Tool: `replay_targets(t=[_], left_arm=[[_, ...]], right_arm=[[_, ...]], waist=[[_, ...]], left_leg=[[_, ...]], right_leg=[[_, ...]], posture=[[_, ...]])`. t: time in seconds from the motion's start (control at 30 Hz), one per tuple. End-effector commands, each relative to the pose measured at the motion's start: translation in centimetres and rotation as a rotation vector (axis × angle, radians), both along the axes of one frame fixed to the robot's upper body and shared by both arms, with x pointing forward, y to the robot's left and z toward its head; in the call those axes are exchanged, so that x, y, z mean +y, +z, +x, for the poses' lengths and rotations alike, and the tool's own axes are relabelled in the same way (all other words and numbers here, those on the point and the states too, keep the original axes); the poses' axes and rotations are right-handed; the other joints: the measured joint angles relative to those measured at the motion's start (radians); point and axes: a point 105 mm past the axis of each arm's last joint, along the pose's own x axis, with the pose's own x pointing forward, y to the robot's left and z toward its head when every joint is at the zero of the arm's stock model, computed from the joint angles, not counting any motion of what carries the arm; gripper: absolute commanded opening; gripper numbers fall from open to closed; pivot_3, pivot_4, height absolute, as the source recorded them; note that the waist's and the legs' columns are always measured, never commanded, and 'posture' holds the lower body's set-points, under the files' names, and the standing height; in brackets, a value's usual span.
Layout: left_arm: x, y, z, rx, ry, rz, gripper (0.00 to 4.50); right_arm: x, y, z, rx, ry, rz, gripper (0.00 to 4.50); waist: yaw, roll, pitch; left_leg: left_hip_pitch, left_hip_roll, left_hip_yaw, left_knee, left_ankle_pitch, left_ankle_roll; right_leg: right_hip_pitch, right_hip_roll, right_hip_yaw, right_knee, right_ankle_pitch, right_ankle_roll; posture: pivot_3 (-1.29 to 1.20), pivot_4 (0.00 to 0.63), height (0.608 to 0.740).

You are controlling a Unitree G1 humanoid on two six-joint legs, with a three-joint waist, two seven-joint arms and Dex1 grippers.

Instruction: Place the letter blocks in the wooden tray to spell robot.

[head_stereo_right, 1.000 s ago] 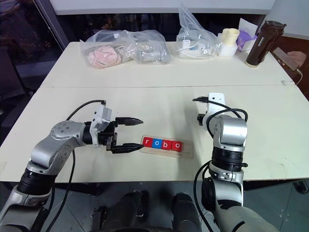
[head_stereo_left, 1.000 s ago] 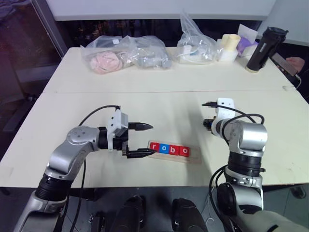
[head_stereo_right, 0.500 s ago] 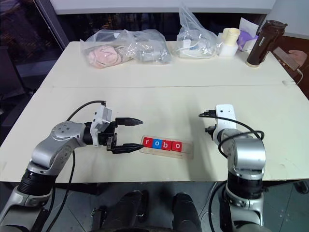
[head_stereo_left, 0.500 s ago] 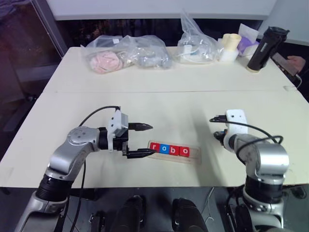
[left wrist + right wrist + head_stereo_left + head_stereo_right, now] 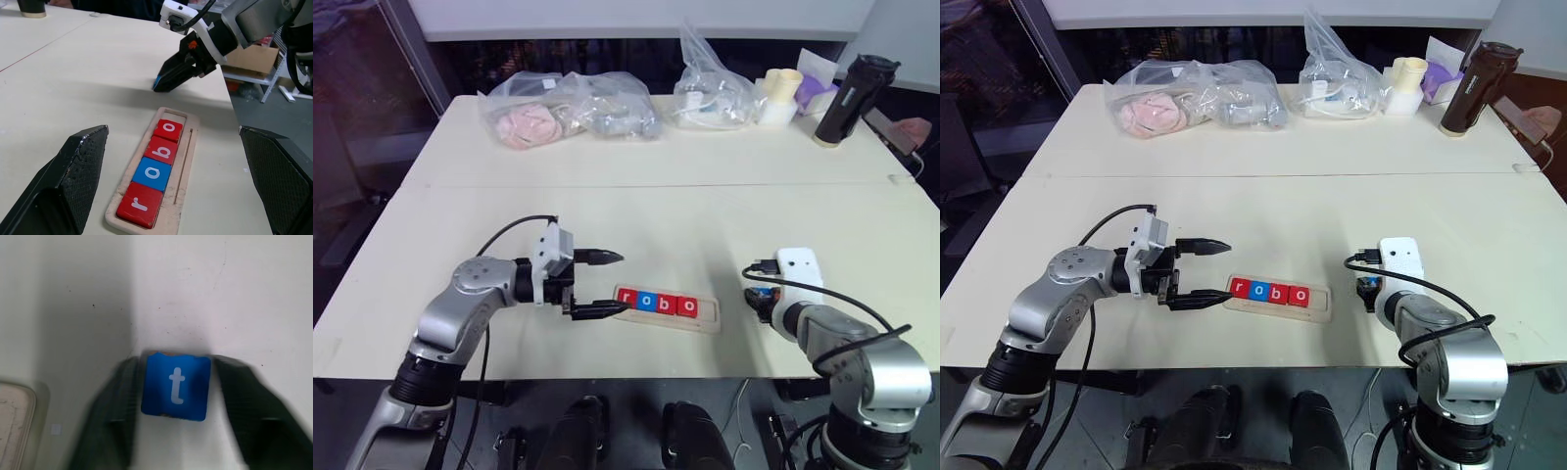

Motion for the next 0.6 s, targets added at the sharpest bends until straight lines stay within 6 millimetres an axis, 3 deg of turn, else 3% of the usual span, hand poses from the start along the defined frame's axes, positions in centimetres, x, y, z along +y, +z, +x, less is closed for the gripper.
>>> replay_targets(t=[0.03,0.13,0.27,0.6], left_arm=[[-0.2,0.7,-0.2,-0.041,-0.020,-0.005,4.50],[-0.3,0.7,-0.1,-0.042,-0.021,-0.004,4.50],[-0.4,0.7,-0.1,-0.046,-0.023,-0.005,4.50],[-0.4,1.0,0.0,-0.057,-0.021,-0.004,4.50]], right_arm=[[0.4,2.1,0.3,-0.027,0.147,-0.060,4.41],[1.9,3.7,-0.1,0.008,0.401,-0.131,4.41],[1.8,4.9,-0.1,-0.009,0.694,-0.184,4.41],[-3.0,3.7,1.9,0.002,1.009,-0.257,4.41]], waist=[[0.000,0.000,0.000],[-0.001,0.000,0.001],[0.003,-0.001,0.001],[0.002,-0.001,0.001]], left_leg=[[0.000,0.000,0.000,0.000,0.000,0.000],[0.000,0.000,0.000,0.000,0.000,0.000],[-0.001,0.000,0.000,-0.001,-0.001,0.001],[-0.001,-0.001,0.002,0.002,-0.003,0.006]], right_leg=[[0.000,0.000,0.000,0.000,0.000,0.000],[0.001,-0.001,-0.001,-0.002,0.000,0.000],[0.002,-0.002,-0.003,-0.003,-0.001,0.001],[0.006,-0.003,-0.002,-0.013,0.001,0.003]], posture=[[0.00,0.150,0.738],[0.00,0.150,0.738],[0.00,0.150,0.738],[0.00,0.150,0.738]])
